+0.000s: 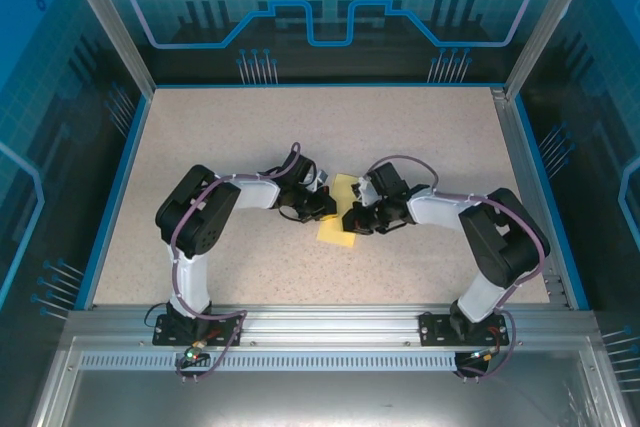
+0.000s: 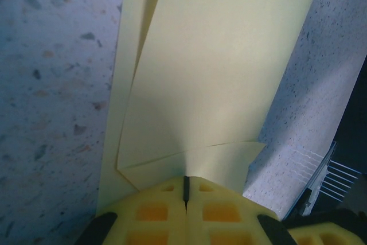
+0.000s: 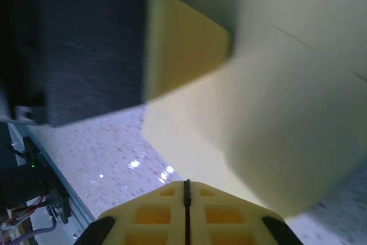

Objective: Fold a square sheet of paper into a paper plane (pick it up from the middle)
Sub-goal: Fold the triangle a second time at the center of the table.

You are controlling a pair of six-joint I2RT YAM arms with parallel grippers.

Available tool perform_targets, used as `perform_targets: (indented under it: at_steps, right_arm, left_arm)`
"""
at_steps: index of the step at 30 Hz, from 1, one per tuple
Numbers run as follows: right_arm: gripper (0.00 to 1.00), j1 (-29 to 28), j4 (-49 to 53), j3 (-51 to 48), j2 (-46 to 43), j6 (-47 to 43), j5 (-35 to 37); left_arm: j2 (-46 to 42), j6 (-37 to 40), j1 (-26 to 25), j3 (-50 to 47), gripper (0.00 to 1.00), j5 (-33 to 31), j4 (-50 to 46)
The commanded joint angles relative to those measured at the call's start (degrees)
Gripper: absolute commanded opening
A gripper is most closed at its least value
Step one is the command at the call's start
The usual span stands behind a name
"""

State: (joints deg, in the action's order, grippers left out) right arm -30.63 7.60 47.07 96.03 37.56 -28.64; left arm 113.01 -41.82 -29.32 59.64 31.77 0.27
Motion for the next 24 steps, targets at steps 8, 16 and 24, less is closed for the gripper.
perform_targets:
  at_steps: [8, 16, 24]
  right_arm:
    - [0.06, -1.93, -1.12, 2.66, 7.30, 1.76, 2.24]
    - [0.06, -0.72, -4.25, -1.26, 5.16, 2.19, -1.32]
    - [0.06, 0.24, -1.41, -5.44, 2.06, -1.08, -1.68]
  left_arm:
    - [0.71, 0.80, -0.03, -0.01, 0.00, -1.24, -2.09]
    - [0.74, 0.67, 0.04, -0.33, 0.00, -1.42, -2.03]
    - [1.03, 0.86, 0.10, -0.17, 0.00, -1.71, -2.65]
